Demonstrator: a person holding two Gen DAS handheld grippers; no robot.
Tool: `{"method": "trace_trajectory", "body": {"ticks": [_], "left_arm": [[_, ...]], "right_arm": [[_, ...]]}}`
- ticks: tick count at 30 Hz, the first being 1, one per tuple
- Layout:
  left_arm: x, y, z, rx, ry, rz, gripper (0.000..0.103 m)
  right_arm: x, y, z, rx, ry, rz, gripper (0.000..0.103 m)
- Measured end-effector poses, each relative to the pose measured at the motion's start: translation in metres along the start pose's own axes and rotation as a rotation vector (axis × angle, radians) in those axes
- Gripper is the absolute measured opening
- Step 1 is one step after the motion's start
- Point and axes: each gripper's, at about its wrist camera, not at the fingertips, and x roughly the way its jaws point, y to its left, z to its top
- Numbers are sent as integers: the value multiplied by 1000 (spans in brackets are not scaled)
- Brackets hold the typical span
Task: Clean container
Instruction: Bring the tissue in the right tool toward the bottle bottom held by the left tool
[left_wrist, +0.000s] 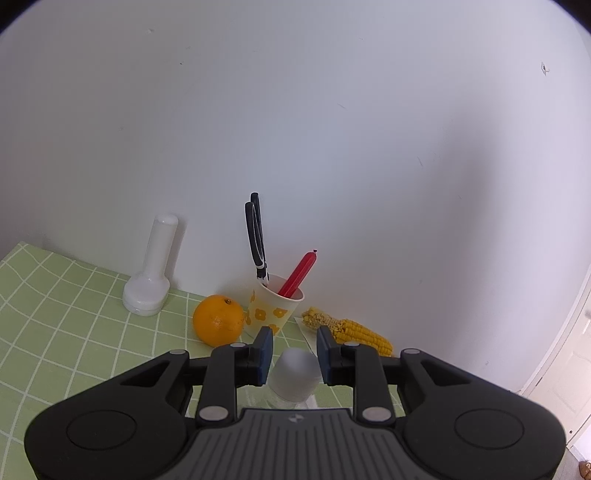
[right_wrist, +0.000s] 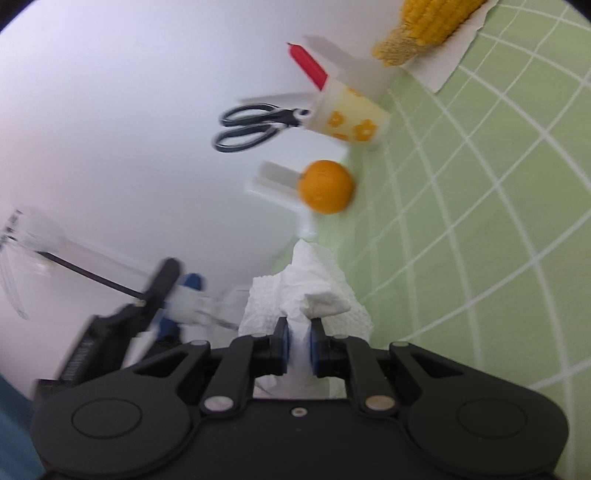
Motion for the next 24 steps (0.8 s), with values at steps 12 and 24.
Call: {"method": "trace_trajectory", "body": {"ticks": [12, 24], "left_arm": [[12, 10, -5, -59, 13, -11, 28], [12, -10, 5, 38, 56, 55, 29]], "right_arm": [[36, 14, 35, -224, 47, -47, 12], [51, 27, 53, -355, 118, 132, 14]]}}
